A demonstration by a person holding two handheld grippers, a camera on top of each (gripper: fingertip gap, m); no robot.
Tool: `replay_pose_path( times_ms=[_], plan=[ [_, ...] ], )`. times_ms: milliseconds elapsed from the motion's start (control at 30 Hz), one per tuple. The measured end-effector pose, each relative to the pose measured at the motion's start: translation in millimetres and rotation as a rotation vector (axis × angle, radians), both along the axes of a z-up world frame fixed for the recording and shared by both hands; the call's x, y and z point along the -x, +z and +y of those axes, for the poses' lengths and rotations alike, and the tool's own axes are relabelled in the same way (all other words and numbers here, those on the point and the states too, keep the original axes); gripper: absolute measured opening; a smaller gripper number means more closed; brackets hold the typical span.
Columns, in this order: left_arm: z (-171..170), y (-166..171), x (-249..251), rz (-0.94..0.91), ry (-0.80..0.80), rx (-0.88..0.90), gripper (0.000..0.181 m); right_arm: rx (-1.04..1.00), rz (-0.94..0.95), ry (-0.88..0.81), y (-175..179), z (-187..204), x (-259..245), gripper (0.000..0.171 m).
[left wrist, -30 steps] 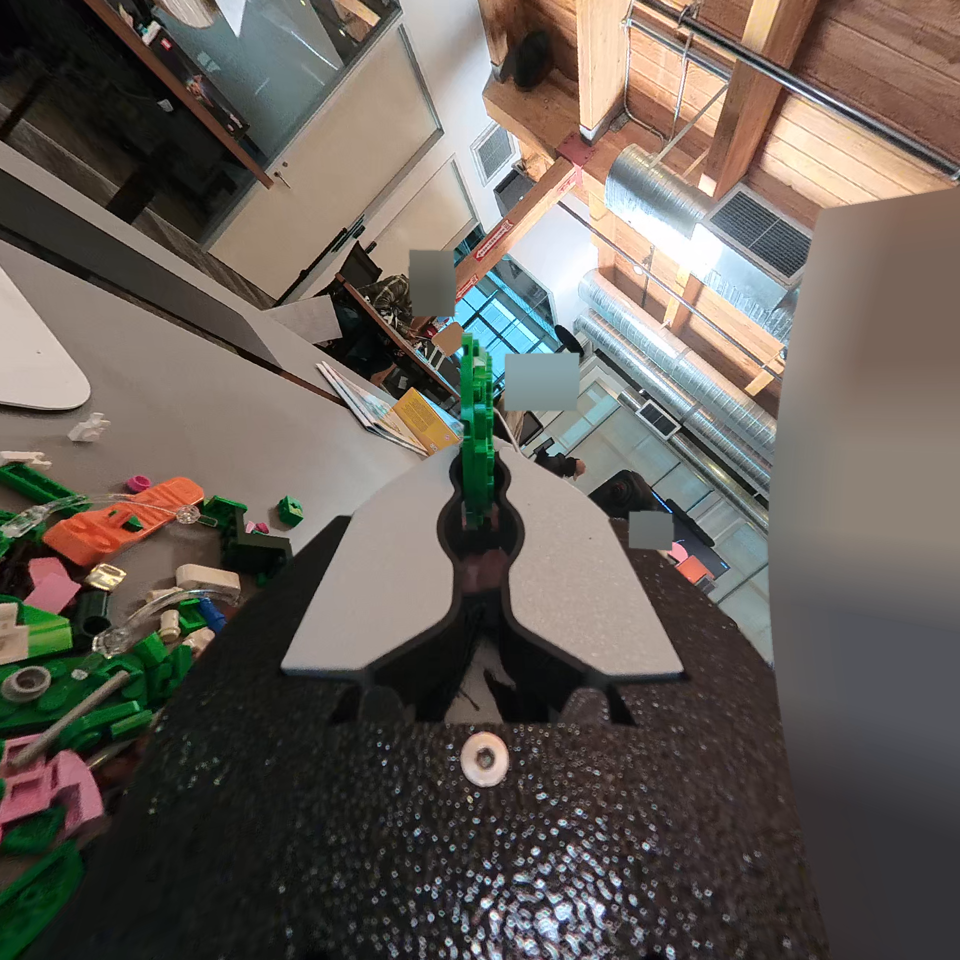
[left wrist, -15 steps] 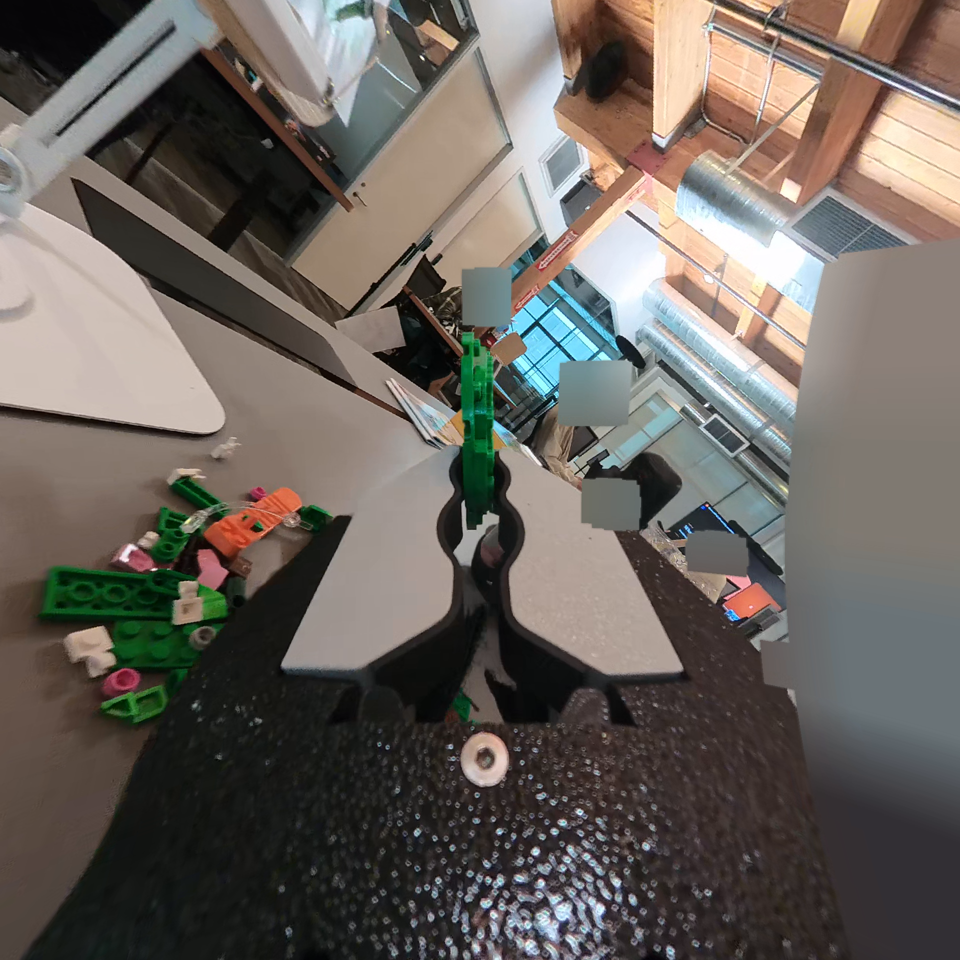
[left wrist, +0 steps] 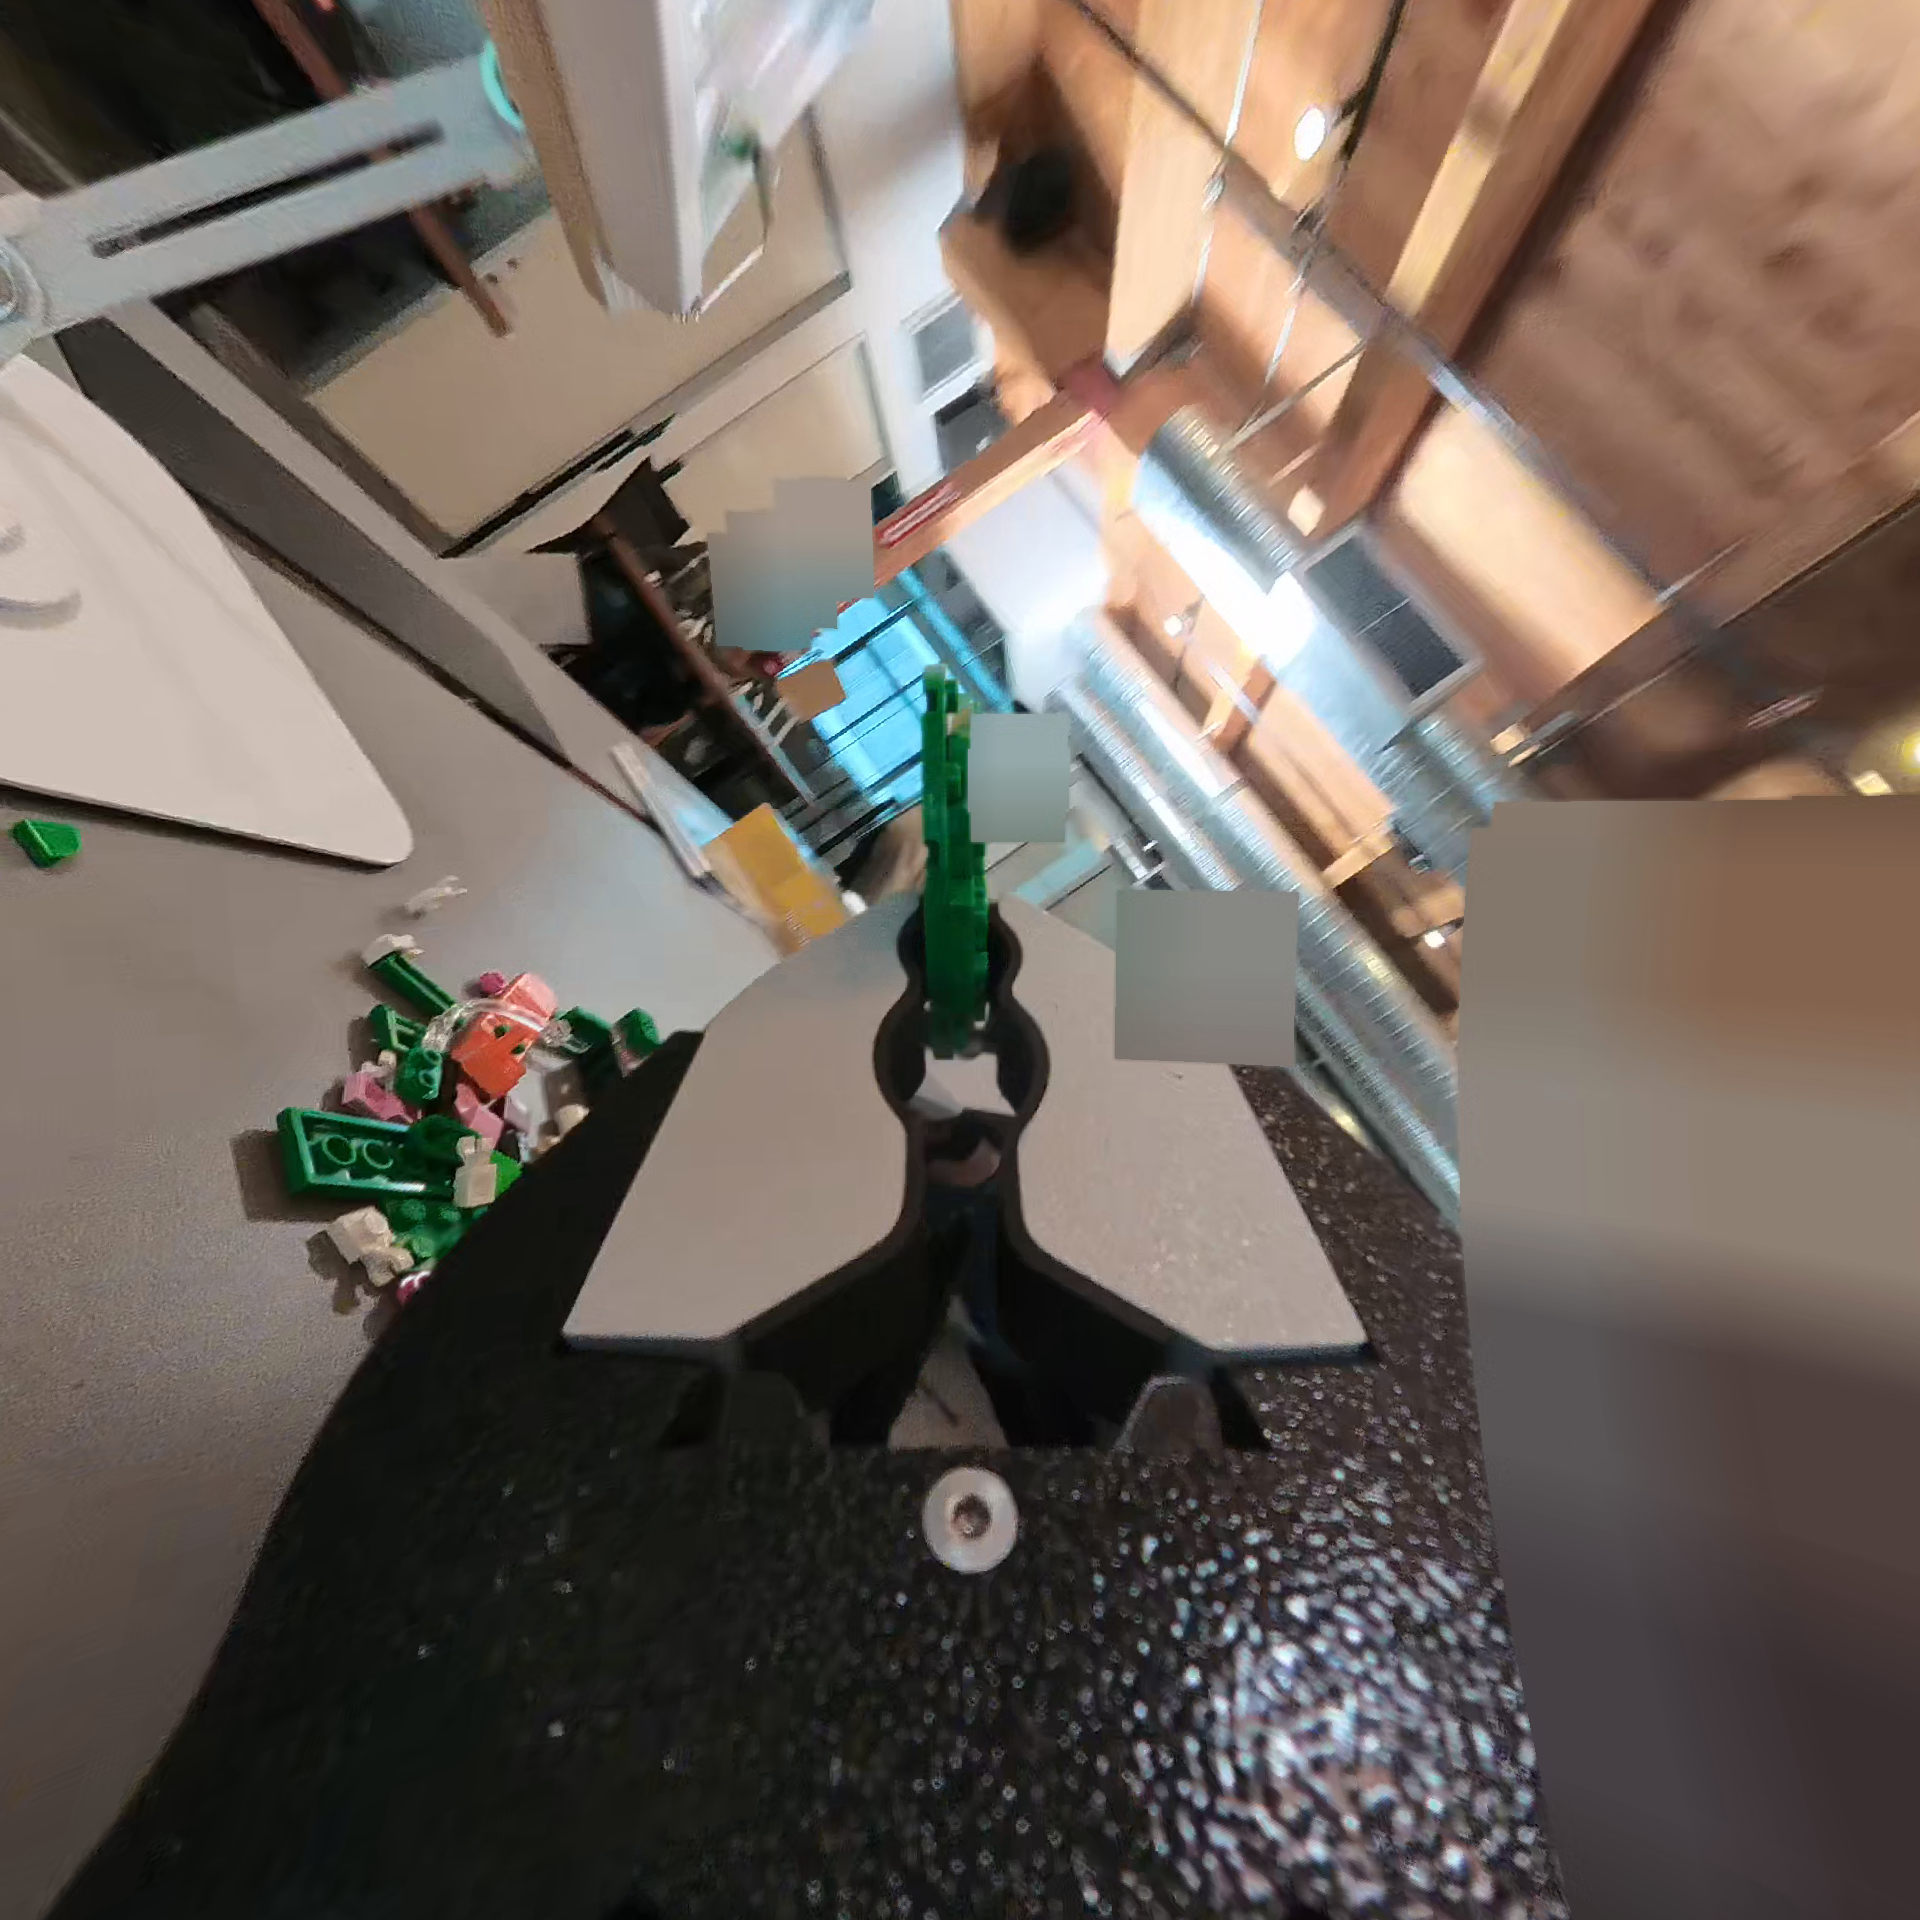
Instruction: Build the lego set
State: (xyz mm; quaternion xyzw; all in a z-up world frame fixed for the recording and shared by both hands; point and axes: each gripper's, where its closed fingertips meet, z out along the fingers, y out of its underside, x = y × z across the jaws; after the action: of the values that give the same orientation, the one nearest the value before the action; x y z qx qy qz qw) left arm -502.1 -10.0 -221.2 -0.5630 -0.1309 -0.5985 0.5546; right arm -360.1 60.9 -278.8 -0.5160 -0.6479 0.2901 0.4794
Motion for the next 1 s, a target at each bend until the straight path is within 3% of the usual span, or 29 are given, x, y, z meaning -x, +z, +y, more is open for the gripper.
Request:
replay_pose_path(
  times_ms=[200, 533, 733, 900, 1000],
  plan=[
    [0, -11, 3, 0.055, -0.011, 0.02, 0.007, -0.03, -0.172, 0.208, -16, -38, 15, 0.011],
    [2, -14, 7, 0.083, 0.023, 0.033, 0.007, 0.059, -0.433, 0.343, -38, -58, 48, 0.012],
    [4, -22, 13, 0.077, 0.041, 0.077, 0.007, 0.243, -0.623, 0.534, -41, -91, 10, 0.011],
    [4, -22, 16, 0.048, 0.041, 0.077, 0.007, 0.204, -0.705, 0.602, -49, -108, -2, 0.013],
    [4, -23, 18, 0.049, 0.051, 0.084, 0.008, 0.167, -0.722, 0.553, -48, -101, -2, 0.017]
  ],
)
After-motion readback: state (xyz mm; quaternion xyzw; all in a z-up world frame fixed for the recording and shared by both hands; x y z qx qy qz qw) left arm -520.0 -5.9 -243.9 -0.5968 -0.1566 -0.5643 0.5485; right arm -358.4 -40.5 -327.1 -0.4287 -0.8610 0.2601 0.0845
